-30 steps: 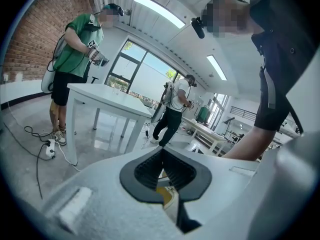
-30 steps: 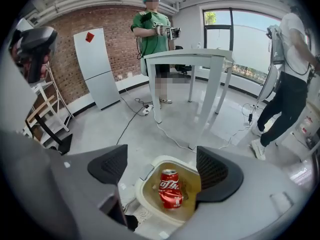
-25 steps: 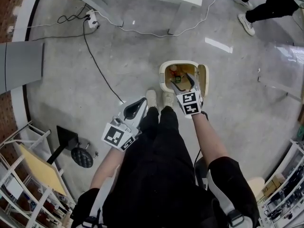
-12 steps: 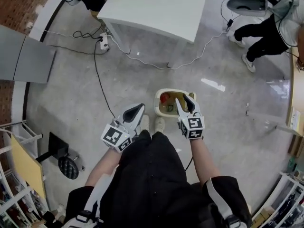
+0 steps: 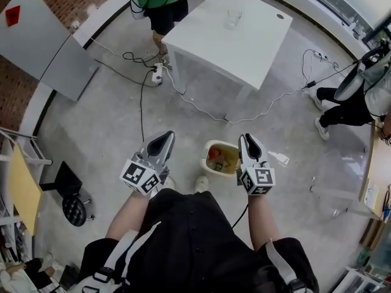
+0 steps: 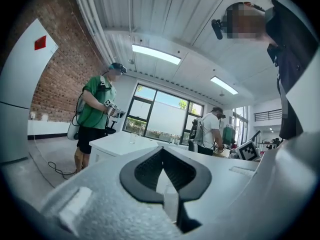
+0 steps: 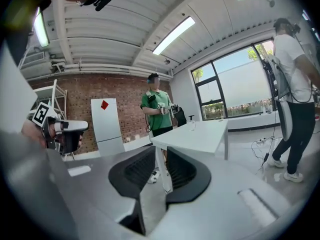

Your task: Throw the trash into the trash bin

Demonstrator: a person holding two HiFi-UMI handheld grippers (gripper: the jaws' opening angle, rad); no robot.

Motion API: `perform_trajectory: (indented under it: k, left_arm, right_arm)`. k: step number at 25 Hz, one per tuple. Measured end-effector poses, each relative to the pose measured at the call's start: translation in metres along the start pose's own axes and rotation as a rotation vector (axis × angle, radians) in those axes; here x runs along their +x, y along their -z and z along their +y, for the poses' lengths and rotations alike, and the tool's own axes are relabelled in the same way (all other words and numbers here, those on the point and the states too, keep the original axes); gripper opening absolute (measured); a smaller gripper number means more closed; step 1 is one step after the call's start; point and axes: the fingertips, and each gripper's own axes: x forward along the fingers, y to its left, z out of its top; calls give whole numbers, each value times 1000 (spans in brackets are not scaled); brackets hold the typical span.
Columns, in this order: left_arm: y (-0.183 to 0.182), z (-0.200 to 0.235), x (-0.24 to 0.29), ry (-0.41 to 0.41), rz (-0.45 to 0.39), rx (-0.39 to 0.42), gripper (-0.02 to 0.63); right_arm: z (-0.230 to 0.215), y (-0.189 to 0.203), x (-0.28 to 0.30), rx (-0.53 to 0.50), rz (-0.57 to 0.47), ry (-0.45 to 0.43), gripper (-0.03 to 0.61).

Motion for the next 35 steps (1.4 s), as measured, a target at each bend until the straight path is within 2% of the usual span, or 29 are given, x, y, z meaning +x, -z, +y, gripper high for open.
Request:
perform_trajectory:
  k: [8, 14, 19, 25, 30, 35]
  left_arm:
    - [-45, 9, -16, 46, -103, 12, 3]
    - [-68, 32, -51, 98, -132, 41, 3]
    - [-76, 51, -83, 130, -142, 26, 3]
    - [-70, 56, -110, 204, -138, 19, 3]
    - [-71, 55, -120, 234, -123, 29, 3]
    - [-68, 48, -125, 221, -147, 30, 3]
  right_arm:
    - [13, -56, -30, 5, -134, 67, 53]
    - [68, -80, -49, -14, -214, 91, 31]
    - [121, -87, -75, -20, -250, 128, 21]
    - [162, -82, -112, -22, -264, 200, 8]
    - [174, -78, -135, -66, -239, 252, 6]
    - [168, -81, -148, -62, -272, 250, 6]
